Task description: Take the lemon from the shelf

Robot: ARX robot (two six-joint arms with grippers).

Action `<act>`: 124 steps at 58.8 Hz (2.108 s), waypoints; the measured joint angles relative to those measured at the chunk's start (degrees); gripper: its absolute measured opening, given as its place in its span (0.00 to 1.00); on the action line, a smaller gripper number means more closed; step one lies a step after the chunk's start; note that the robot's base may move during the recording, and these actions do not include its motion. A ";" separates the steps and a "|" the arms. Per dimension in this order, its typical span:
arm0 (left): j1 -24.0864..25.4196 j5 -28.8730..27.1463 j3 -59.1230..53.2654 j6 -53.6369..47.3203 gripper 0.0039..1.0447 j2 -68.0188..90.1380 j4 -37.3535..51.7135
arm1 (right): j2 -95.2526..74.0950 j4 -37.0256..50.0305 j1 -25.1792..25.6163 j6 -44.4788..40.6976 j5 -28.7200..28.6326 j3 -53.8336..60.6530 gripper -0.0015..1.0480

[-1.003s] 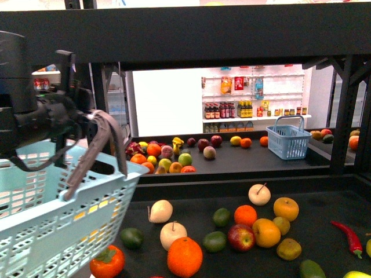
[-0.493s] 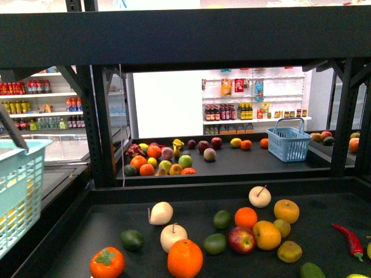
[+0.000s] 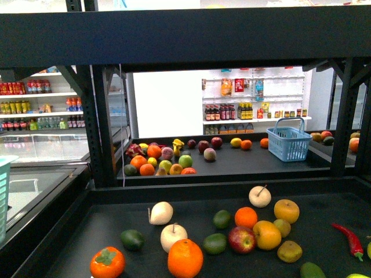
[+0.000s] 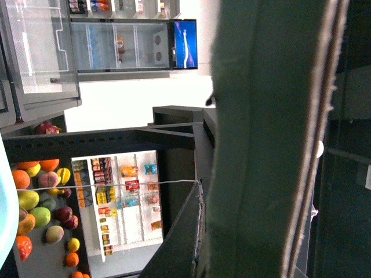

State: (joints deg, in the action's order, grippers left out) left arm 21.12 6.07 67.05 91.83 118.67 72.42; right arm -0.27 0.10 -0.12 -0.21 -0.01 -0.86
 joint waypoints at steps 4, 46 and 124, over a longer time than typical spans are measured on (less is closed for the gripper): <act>0.59 0.94 0.74 0.70 0.05 0.96 1.20 | 0.00 0.00 0.00 0.00 0.00 0.00 0.93; 5.29 10.93 -3.61 -6.73 0.93 2.45 3.13 | 0.00 0.00 0.00 0.00 0.02 0.00 0.93; -49.53 -34.62 -55.15 -89.39 0.37 -93.46 -58.99 | 0.00 0.00 0.00 0.00 0.00 0.00 0.93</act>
State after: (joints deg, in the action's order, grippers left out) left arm -28.40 -28.56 11.90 2.44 25.21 13.43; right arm -0.27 0.10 -0.12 -0.21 -0.01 -0.86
